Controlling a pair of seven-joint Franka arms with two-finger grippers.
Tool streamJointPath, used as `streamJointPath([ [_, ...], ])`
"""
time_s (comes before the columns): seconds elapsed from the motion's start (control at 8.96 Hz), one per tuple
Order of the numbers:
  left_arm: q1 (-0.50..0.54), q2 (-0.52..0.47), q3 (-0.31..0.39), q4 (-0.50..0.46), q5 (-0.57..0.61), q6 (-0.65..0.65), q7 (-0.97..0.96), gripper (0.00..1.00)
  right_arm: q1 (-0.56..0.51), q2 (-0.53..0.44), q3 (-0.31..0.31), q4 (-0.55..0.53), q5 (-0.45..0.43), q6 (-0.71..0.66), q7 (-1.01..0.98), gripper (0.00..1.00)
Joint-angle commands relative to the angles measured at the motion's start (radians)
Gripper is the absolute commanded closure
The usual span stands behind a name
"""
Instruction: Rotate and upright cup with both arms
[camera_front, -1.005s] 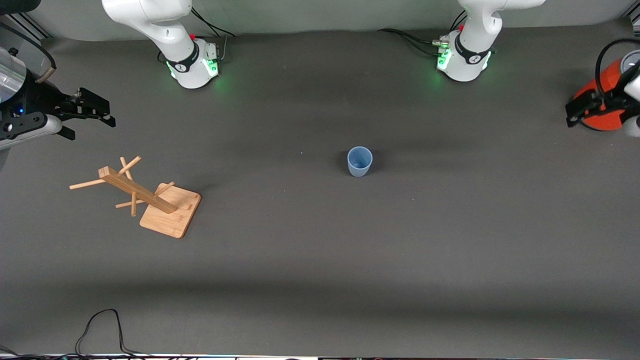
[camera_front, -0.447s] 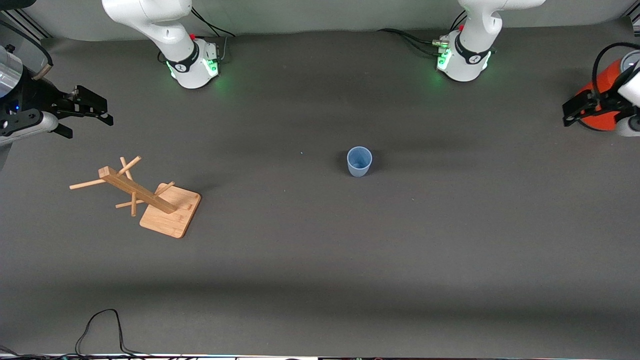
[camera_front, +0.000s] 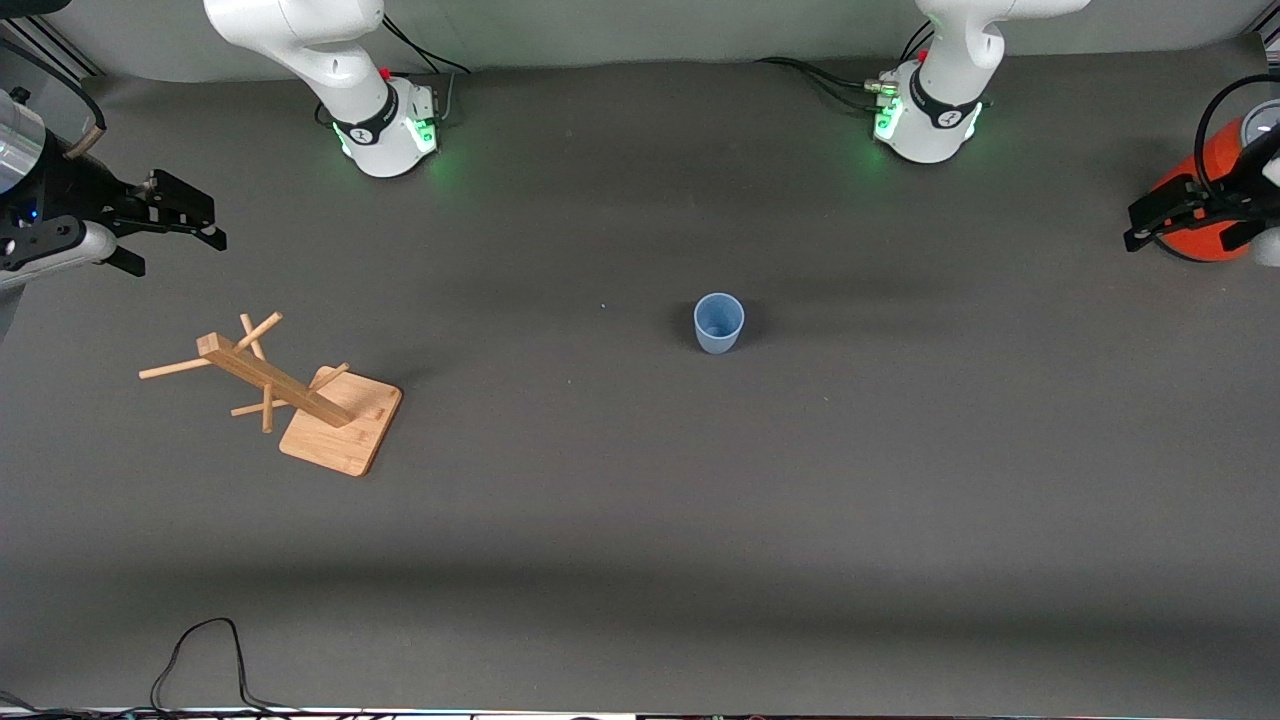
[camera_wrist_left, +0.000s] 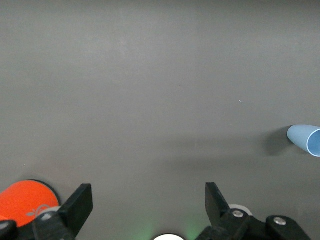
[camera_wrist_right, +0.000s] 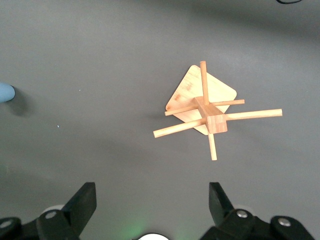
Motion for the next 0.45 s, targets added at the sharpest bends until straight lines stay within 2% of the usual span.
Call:
streamJointPath([
  [0.0,-0.003,-0.020,-0.021,-0.012,0.011,0.003,0.015,0.00,-0.004,-0.019,0.008,-0.016,-0.010,0.017,-0.018,0.00],
  [0.33,0.001,-0.020,-0.035,-0.017,0.032,-0.003,0.013,0.00,-0.006,-0.022,0.005,-0.012,-0.010,0.010,-0.023,0.00],
])
